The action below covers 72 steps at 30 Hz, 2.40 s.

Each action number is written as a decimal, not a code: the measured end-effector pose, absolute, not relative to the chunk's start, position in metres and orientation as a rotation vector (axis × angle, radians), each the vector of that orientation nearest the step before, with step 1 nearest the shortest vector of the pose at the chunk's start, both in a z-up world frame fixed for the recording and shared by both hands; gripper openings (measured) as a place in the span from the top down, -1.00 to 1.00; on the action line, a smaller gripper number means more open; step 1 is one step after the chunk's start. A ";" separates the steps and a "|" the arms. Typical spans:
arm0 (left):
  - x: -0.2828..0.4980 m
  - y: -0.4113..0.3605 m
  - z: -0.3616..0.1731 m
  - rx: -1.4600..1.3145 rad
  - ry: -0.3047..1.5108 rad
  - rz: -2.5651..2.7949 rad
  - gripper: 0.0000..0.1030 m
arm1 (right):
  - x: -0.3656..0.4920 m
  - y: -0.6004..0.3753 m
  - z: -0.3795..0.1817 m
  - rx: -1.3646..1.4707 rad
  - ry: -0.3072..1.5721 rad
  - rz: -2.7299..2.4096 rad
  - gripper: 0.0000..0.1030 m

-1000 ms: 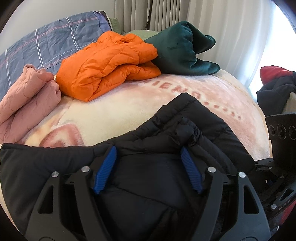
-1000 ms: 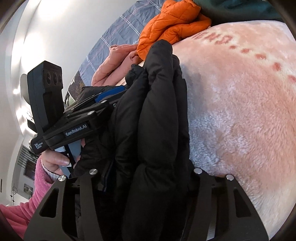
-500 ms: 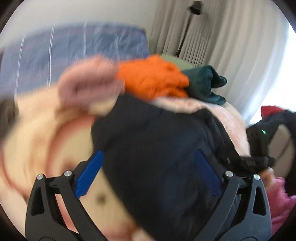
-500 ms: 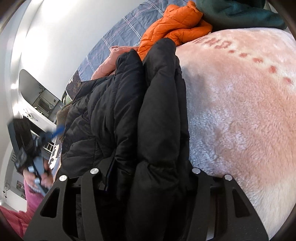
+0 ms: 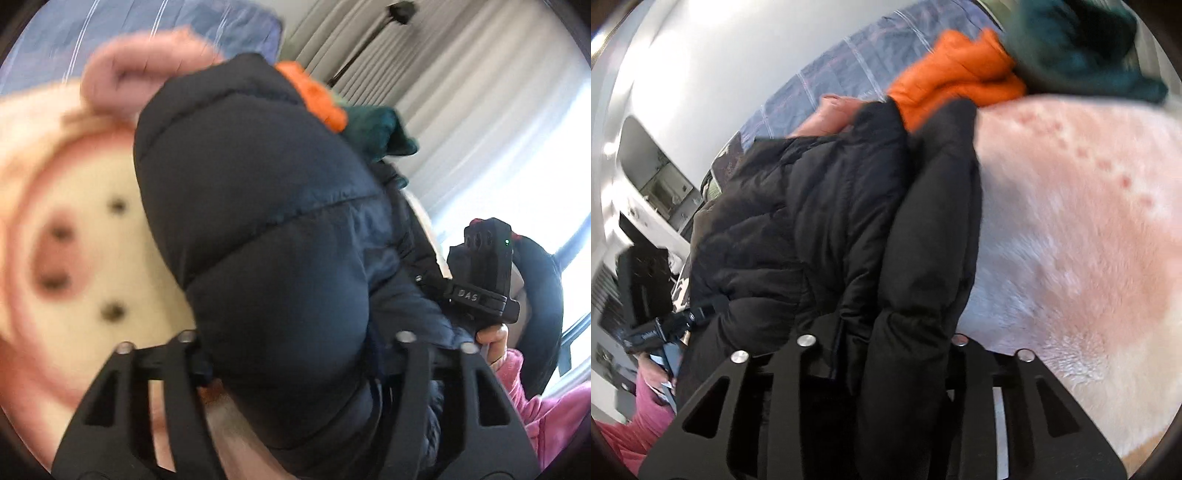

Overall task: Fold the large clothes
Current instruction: 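Lift the folded black jacket with both tools and carry it beside the pink garment, then lower the jacket onto the bed and open both tools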

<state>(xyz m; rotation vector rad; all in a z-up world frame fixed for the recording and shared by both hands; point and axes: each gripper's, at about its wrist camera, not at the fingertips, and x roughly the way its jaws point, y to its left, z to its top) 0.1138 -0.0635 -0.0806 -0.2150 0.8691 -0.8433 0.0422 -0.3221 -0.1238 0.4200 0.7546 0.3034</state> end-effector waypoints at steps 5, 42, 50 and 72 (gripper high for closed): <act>0.092 -0.030 0.004 -0.106 0.633 -0.799 -0.06 | 0.048 -0.270 -0.052 0.298 0.606 0.435 0.41; 0.411 0.134 -0.072 0.336 0.760 0.121 -0.51 | 0.374 -0.009 -0.063 -0.070 0.624 0.400 -0.35; 0.285 0.115 -0.003 0.173 0.553 -0.016 -0.96 | 0.236 -0.081 -0.044 -0.073 0.570 0.392 -0.51; 0.025 0.020 0.028 -0.028 0.523 -0.026 -0.96 | 0.011 -0.126 -0.007 -0.005 0.384 0.139 -0.90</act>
